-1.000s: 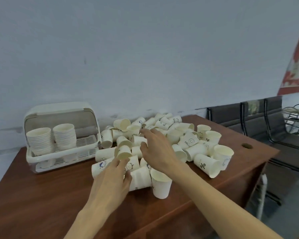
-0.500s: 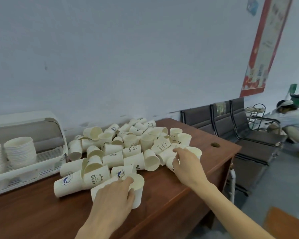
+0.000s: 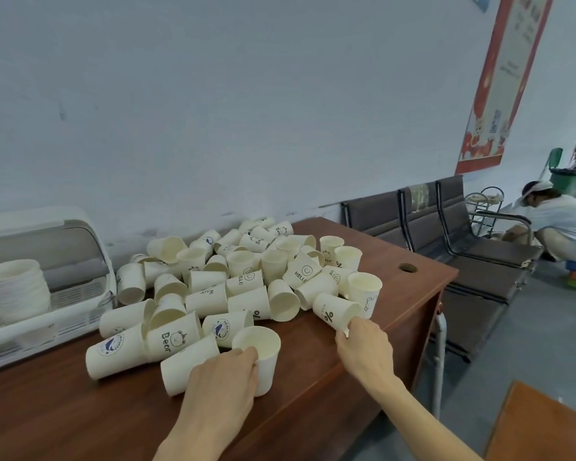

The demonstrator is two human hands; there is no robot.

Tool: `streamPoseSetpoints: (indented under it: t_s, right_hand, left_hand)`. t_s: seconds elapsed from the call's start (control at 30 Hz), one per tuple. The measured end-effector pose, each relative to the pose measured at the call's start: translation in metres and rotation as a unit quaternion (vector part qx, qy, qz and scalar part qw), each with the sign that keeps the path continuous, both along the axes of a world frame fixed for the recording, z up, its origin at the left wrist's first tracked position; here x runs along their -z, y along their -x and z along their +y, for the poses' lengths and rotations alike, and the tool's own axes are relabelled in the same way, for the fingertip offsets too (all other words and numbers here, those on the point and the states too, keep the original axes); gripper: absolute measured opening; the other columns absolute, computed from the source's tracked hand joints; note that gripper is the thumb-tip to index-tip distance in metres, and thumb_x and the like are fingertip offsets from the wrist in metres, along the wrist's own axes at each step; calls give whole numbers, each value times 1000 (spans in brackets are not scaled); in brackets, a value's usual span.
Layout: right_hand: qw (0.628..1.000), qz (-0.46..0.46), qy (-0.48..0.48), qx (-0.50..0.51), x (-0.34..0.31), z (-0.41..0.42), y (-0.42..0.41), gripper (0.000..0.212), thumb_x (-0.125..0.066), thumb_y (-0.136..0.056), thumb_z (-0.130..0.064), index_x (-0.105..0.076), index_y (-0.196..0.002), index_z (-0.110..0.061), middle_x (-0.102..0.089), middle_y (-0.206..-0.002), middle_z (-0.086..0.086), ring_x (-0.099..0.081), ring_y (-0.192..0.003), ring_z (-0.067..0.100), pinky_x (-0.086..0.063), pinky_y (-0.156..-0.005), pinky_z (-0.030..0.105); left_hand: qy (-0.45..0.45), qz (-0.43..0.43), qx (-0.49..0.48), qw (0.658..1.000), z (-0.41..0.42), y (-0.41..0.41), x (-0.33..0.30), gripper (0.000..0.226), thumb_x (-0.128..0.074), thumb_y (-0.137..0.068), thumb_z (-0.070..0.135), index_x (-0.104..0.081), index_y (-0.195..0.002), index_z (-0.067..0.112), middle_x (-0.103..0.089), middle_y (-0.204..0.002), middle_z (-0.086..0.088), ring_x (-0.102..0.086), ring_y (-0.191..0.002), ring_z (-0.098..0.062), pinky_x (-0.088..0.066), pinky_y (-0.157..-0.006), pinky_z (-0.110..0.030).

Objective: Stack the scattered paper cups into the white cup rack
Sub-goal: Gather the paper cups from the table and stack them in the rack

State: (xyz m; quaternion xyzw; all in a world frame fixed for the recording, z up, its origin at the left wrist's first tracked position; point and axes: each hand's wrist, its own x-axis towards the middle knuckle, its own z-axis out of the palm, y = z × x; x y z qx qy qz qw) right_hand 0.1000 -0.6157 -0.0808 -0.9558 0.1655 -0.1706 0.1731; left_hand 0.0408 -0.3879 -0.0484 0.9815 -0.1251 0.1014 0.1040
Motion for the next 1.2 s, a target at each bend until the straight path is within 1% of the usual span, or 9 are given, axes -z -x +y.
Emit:
streamPoseSetpoints:
  t_s: [0.17,0.27,0.4,0.47,0.67,0.77,0.87,0.97,1.2]
  right_hand:
    - [1000,0,-3,22,7,6,-10,24,-43,-93,-24,-61,-97,-10,-64,-97,6,-62,-88,28,-40,-62,30]
    - [999,-3,1,32,10,9,-12,21,-42,-92,-19,-60,-93,-10,-64,-94,6,-61,-83,28,-38,-61,30]
    - [999,-41,-5,36,10,13,-7,15,-42,-91,-17,-53,-81,-12,-62,-82,4,-46,-66,23,-37,-58,31]
    - [998,-66,4,21,9,16,-5,19,-41,-93,-19,-51,-79,-14,-61,-77,2,-46,-63,22,-40,-58,33]
    - [988,-143,14,-51,-9,35,-3,19,-41,-98,-24,-58,-94,-18,-65,-79,-2,-53,-66,20,-39,-59,33]
    - [982,-168,13,-88,-22,51,-6,18,-41,-98,-24,-58,-94,-19,-66,-77,-2,-58,-68,21,-45,-60,36]
    - [974,-184,31,-125,-38,70,-9,19,-42,-97,-23,-60,-98,-17,-67,-79,0,-60,-72,24,-47,-61,39]
    - [967,-201,47,-150,-53,89,-10,18,-42,-96,-21,-59,-101,-15,-67,-81,2,-61,-76,27,-45,-62,38]
    - [952,-225,55,-199,-76,127,-13,18,-40,-97,-19,-57,-98,-13,-64,-74,3,-58,-68,29,-47,-61,41]
  left_hand:
    - [0,-7,5,1000,-4,5,-2,24,-26,-101,39,-48,-100,30,-59,-98,10,-57,-91,-15,-47,-77,-34]
    - [7,-4,10,1000,-2,9,-4,24,-26,-101,39,-48,-100,30,-58,-98,10,-57,-91,-15,-47,-78,-34]
    - [14,-8,14,1000,2,14,-7,23,-26,-101,39,-47,-99,29,-58,-98,10,-57,-91,-15,-46,-77,-34]
    - [18,-10,14,1000,4,16,-7,23,-26,-101,38,-47,-98,29,-58,-98,9,-56,-91,-15,-46,-78,-34]
    - [43,-28,6,999,17,16,-10,23,-28,-100,39,-48,-96,29,-59,-96,10,-57,-91,-14,-46,-78,-35]
    - [54,-50,-7,997,28,15,-18,22,-30,-98,39,-48,-95,28,-60,-94,11,-56,-90,-14,-45,-76,-33]
    - [83,-70,-22,994,42,13,-31,21,-34,-97,37,-53,-95,30,-61,-90,11,-57,-87,-12,-47,-73,-32]
    - [126,-86,-44,987,57,9,-44,19,-40,-95,36,-58,-94,31,-61,-86,11,-57,-84,-14,-48,-72,-34]
    - [176,-150,-66,971,91,2,-68,17,-48,-92,33,-64,-95,30,-65,-78,11,-60,-78,-14,-50,-72,-39]
